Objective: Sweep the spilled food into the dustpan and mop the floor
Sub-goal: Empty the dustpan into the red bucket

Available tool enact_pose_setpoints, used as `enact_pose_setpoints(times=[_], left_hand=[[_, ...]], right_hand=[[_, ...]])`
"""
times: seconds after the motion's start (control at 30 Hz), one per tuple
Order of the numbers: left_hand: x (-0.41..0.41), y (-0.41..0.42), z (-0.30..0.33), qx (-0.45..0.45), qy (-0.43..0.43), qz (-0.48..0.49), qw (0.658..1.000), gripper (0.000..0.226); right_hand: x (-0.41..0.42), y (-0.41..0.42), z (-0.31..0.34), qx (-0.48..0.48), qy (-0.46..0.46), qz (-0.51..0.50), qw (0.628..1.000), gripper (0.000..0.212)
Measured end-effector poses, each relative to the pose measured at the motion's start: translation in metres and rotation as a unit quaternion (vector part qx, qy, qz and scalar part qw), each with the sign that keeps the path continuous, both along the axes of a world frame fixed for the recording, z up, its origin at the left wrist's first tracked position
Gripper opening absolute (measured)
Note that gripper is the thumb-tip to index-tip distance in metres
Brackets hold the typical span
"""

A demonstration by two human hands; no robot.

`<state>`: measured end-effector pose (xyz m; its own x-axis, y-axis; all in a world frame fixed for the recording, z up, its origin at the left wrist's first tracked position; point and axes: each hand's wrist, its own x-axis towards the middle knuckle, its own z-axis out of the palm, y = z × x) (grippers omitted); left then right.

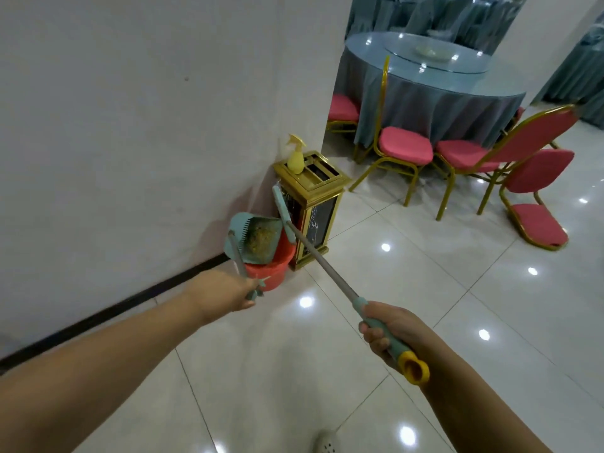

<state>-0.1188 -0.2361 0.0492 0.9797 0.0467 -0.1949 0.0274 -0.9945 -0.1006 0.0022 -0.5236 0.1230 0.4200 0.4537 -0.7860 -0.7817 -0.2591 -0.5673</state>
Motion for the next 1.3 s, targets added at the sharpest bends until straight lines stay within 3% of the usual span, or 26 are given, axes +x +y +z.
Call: enact_pose_setpoints(times=[0.17,0.37,0.5,0.63,0.83,1.07,1.3], left_hand=[[0.039,-0.034,-0.010,-0.003,0.096,0.007,0.995,0.033],[0.059,-0.065,-0.030,-0.018,0.149,0.047,0.988,0.043],[0.057,-0.072,-0.042,-0.013,0.202,0.146,0.968,0.055],[0.063,-0.077,-0.035,-0.086,0.157,0.298,0.938,0.033],[0.062,-0.071,-0.014,0.020,0.187,0.183,0.965,0.028],[0.051,-0.083,-0.019,0.138,0.243,0.107,0.954,0.040],[0.045,-0.104,-0.039,0.109,0.246,0.139,0.953,0.037]], right_hand=[[0.046,-0.014,0.002,0.008,0.005,0.036,0.999,0.015],[0.089,-0.029,0.001,0.016,-0.010,0.068,0.998,0.012],[0.102,-0.035,0.000,0.021,-0.009,0.072,0.997,0.012],[0.110,-0.041,0.000,0.020,-0.002,0.084,0.996,0.013],[0.116,-0.046,-0.002,0.010,-0.014,0.095,0.995,0.011],[0.116,-0.046,-0.003,0.004,-0.017,0.084,0.996,0.011],[0.119,-0.056,-0.003,0.001,-0.022,0.078,0.997,0.014]])
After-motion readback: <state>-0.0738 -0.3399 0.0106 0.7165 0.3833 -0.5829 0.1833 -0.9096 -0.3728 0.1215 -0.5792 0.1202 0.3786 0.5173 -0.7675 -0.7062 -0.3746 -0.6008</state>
